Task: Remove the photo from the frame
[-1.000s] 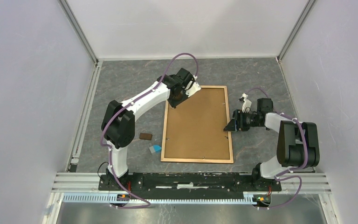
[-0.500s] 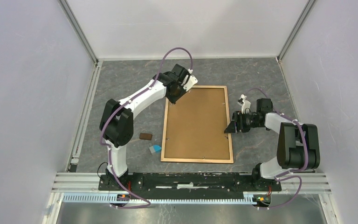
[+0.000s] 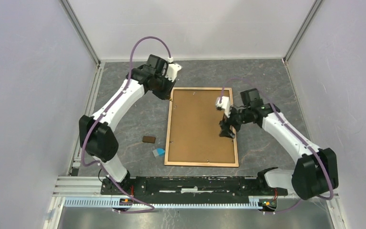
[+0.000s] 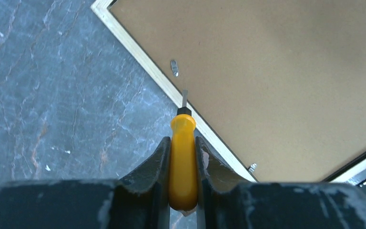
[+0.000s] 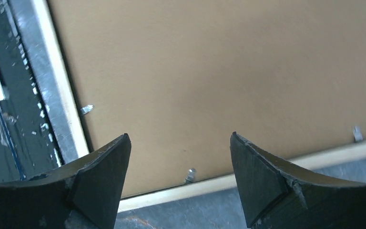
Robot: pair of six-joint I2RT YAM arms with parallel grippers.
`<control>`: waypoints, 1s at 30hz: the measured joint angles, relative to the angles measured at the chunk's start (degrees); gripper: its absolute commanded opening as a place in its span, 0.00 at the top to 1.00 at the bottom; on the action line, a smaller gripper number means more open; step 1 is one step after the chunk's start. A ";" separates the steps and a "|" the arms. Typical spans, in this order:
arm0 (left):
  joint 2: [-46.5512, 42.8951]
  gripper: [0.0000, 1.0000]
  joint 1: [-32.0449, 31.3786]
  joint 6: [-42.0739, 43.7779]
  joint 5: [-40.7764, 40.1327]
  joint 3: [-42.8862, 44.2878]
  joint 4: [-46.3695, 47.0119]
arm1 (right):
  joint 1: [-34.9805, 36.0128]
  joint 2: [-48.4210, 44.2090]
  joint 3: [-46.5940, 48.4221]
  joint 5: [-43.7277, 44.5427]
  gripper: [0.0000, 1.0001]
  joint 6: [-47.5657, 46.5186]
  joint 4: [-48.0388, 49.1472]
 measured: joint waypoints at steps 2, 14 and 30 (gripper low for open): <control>-1.84 0.98 1.46 -0.66 1.77 -1.14 -0.57 | 5.68 -1.92 -0.39 1.40 0.16 -2.62 -0.83; -6.95 0.98 4.72 -2.71 5.22 -7.65 -2.27 | 38.47 -5.64 -12.66 20.63 0.16 -5.97 4.87; -8.63 0.98 5.77 -2.78 6.49 -9.31 -2.32 | 52.33 3.65 -14.91 35.95 0.38 0.66 16.81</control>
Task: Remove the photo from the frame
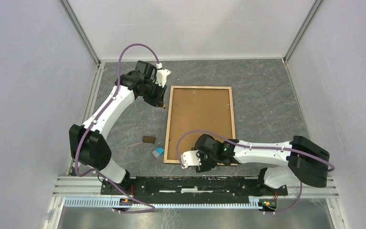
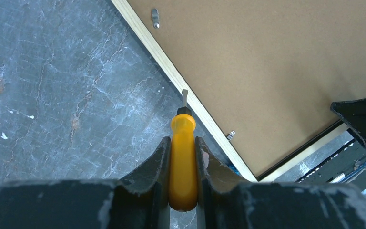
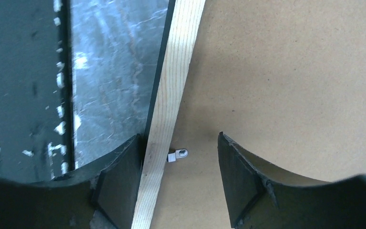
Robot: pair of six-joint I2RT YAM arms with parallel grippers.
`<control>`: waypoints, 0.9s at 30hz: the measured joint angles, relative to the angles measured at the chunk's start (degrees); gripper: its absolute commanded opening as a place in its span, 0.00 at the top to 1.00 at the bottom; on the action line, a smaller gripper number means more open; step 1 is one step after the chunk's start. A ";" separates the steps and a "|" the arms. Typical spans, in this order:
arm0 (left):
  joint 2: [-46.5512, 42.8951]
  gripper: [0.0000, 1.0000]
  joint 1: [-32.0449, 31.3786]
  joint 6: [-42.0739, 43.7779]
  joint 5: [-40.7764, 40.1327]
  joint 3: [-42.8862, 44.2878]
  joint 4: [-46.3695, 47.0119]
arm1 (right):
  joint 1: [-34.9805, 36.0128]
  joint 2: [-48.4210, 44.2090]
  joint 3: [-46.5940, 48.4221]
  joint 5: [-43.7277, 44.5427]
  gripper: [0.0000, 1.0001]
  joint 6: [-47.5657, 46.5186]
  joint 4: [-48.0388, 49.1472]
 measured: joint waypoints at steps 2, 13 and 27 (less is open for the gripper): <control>-0.15 0.98 0.39 0.00 0.35 -0.33 -0.11 | -0.07 0.92 0.44 1.31 0.41 1.49 1.22; -0.96 0.98 1.09 0.13 1.14 -3.26 -0.63 | -8.81 11.23 10.73 1.16 0.43 7.06 3.72; -0.92 0.98 -5.44 4.61 -6.49 -6.67 -0.72 | -16.72 -2.27 5.53 -6.05 0.40 2.03 1.55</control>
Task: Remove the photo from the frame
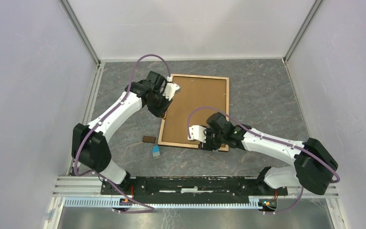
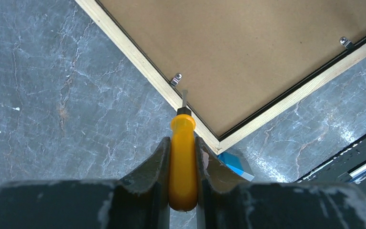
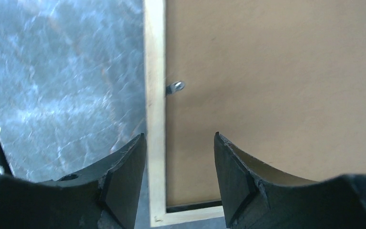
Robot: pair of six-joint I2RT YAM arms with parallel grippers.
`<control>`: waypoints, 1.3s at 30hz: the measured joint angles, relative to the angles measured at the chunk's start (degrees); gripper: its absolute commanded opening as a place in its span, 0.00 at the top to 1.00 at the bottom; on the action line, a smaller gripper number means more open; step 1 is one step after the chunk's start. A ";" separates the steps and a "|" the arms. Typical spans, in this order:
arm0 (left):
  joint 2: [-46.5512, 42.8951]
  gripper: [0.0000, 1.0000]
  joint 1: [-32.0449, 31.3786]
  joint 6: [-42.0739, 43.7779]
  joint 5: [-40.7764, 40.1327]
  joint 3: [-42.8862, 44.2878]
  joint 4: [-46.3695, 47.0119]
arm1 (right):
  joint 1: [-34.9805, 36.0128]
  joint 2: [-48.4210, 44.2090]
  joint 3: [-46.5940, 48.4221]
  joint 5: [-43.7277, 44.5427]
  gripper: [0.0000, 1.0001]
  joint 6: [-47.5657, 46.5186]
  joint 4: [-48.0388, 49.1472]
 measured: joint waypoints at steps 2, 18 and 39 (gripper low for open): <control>0.07 0.98 -0.98 0.09 -0.52 -0.02 0.07 | 0.02 -0.96 -2.25 -0.52 0.40 -0.52 -0.92; 0.94 0.98 -1.73 0.70 -3.61 -0.02 0.15 | 0.13 4.07 -5.57 -0.24 0.65 2.58 4.33; 6.32 0.98 -3.96 4.24 -9.05 1.09 2.12 | 0.28 10.25 -0.85 0.13 0.75 7.85 8.15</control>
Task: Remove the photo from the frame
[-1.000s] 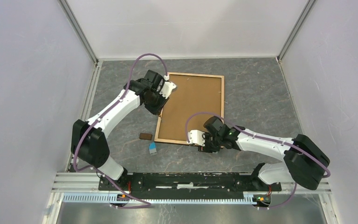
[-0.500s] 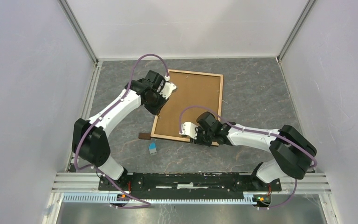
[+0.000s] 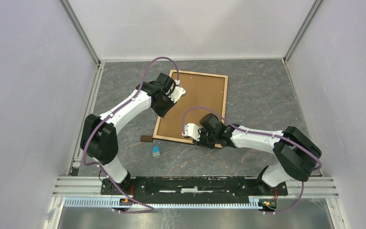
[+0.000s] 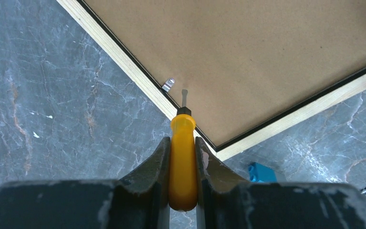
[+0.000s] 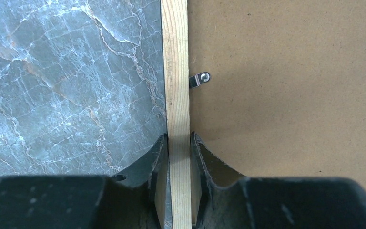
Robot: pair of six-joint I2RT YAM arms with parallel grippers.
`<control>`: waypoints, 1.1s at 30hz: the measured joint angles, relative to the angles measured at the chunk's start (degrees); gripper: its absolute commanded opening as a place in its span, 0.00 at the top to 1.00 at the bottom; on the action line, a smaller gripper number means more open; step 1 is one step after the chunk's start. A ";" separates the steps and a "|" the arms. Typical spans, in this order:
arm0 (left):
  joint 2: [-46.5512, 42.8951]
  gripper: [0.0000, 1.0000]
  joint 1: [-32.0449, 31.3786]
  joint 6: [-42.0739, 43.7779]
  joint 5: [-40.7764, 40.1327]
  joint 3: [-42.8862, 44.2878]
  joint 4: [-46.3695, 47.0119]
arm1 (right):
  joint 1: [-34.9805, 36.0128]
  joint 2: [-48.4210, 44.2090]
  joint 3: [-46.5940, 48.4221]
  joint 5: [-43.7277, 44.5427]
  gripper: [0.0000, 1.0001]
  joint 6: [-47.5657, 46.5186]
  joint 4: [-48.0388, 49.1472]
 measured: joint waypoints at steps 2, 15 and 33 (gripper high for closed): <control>0.44 0.98 -0.13 0.24 -0.68 0.28 0.33 | 0.00 0.00 0.00 -0.15 0.76 0.02 0.00; 2.16 0.98 -0.20 2.10 -4.50 2.95 0.68 | -0.11 0.00 0.00 -0.37 0.78 0.02 0.00; 3.08 0.98 -1.11 6.21 -7.10 1.14 2.82 | -0.83 0.09 0.02 -1.33 0.80 0.02 0.00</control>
